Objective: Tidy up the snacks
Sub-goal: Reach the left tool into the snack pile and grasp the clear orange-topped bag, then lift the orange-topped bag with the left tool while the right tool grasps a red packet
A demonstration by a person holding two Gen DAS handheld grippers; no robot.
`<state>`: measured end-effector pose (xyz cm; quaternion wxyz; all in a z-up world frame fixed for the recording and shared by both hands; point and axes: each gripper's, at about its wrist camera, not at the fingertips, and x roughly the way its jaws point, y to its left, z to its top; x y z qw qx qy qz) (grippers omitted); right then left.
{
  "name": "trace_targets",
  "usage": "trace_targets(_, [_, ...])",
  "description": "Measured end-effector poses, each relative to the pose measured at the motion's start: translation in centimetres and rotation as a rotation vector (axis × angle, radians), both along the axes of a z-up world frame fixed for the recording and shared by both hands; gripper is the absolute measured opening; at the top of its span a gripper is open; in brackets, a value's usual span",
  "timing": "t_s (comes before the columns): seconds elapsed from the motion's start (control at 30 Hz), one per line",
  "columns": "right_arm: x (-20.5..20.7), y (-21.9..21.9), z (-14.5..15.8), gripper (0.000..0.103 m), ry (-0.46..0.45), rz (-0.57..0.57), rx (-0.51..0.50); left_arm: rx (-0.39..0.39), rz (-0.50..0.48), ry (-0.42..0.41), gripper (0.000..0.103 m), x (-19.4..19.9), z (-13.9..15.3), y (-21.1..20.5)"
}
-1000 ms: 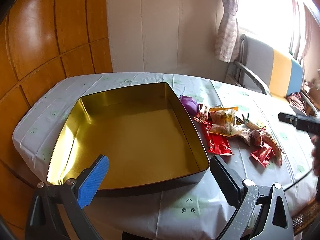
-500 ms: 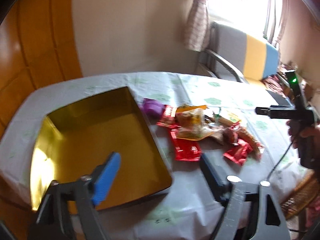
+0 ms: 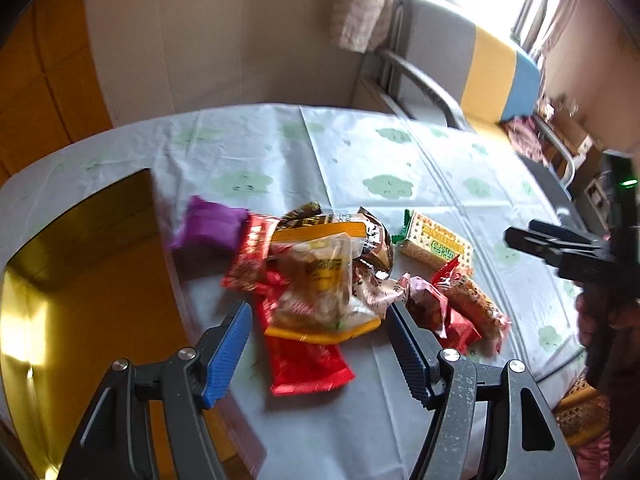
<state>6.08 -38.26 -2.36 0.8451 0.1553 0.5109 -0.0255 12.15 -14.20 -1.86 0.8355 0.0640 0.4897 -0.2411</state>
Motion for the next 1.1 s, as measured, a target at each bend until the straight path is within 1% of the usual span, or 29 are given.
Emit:
trace_targets(0.13, [0.0, -0.2, 0.3, 0.098, -0.012, -0.002, 0.016, 0.062, -0.01, -0.006, 0.07, 1.6, -1.5, -2.0])
trace_targets(0.2, [0.0, -0.1, 0.4, 0.092, -0.016, 0.003, 0.016, 0.064, 0.001, 0.024, 0.07, 2.9, -2.5, -2.5])
trace_targets(0.23, [0.1, 0.0, 0.4, 0.09, -0.016, 0.008, 0.009, 0.069, 0.013, 0.041, 0.066, 3.4, -3.0, -2.6])
trace_targets(0.27, [0.1, 0.0, 0.4, 0.084, -0.015, 0.01, 0.003, 0.066, 0.022, 0.062, 0.051, 3.9, -3.6, -2.7])
trace_targets(0.3, [0.2, 0.0, 0.4, 0.077, -0.014, 0.011, -0.004, 0.053, 0.015, 0.087, 0.041, 4.2, -4.1, -2.9])
trace_targets(0.33, [0.2, 0.0, 0.4, 0.073, -0.015, 0.011, -0.008, 0.044, 0.006, 0.091, 0.035, 4.3, -4.5, -3.0])
trace_targets(0.37, [0.2, 0.0, 0.4, 0.066, -0.015, 0.01, -0.015, 0.034, 0.0, 0.072, 0.032, 4.0, -4.5, -3.2])
trace_targets(0.4, [0.3, -0.1, 0.3, 0.062, -0.014, 0.004, -0.024, 0.025, -0.006, 0.058, 0.031, 3.7, -4.5, -3.2])
trace_targets(0.47, [0.1, -0.4, 0.3, 0.062, -0.009, -0.008, -0.023, -0.016, -0.011, 0.041, 0.027, 2.9, -3.9, -3.0])
trace_targets(0.5, [0.1, -0.5, 0.2, 0.062, -0.007, -0.01, -0.021, -0.039, -0.023, 0.029, 0.026, 2.3, -3.4, -2.9])
trace_targets(0.53, [0.1, -0.4, 0.1, 0.062, -0.005, -0.009, -0.021, -0.066, -0.044, 0.0, 0.026, 1.3, -2.6, -2.7])
trace_targets(0.57, [0.1, -0.3, 0.1, 0.061, -0.004, -0.005, -0.022, -0.075, -0.059, -0.017, 0.026, 0.5, -2.1, -2.6])
trace_targets(0.6, [0.1, -0.2, 0.1, 0.057, -0.003, 0.006, -0.019, -0.086, -0.085, -0.033, 0.026, -0.7, -1.6, -2.4])
trace_targets(0.67, [0.2, 0.4, -0.1, 0.054, 0.0, 0.034, -0.011, -0.103, -0.134, -0.053, 0.027, -2.9, -1.1, -2.0])
trace_targets(0.73, [0.3, 1.3, -0.2, 0.051, 0.0, 0.082, -0.003, -0.079, -0.177, -0.093, 0.027, -5.4, -1.0, -1.4])
trace_targets(0.8, [0.2, 2.4, -0.2, 0.043, -0.009, 0.136, 0.016, -0.045, -0.21, -0.112, 0.027, -7.7, -1.5, -0.5])
trace_targets(0.87, [0.1, 3.8, -0.3, 0.037, -0.018, 0.191, 0.052, -0.028, -0.224, -0.124, 0.027, -9.6, -1.9, 0.6])
trace_targets(0.9, [0.1, 4.5, -0.4, 0.035, -0.015, 0.215, 0.076, -0.035, -0.224, -0.123, 0.027, -10.1, -1.9, 1.2])
trace_targets(1.0, [-0.1, 7.4, -0.4, 0.034, -0.01, 0.278, 0.148, -0.049, -0.192, -0.128, 0.027, -11.3, -1.8, 3.6])
trace_targets(1.1, [0.5, 11.2, -0.5, 0.035, -0.008, 0.326, 0.239, -0.081, -0.153, -0.154, 0.027, -11.9, -0.8, 5.6])
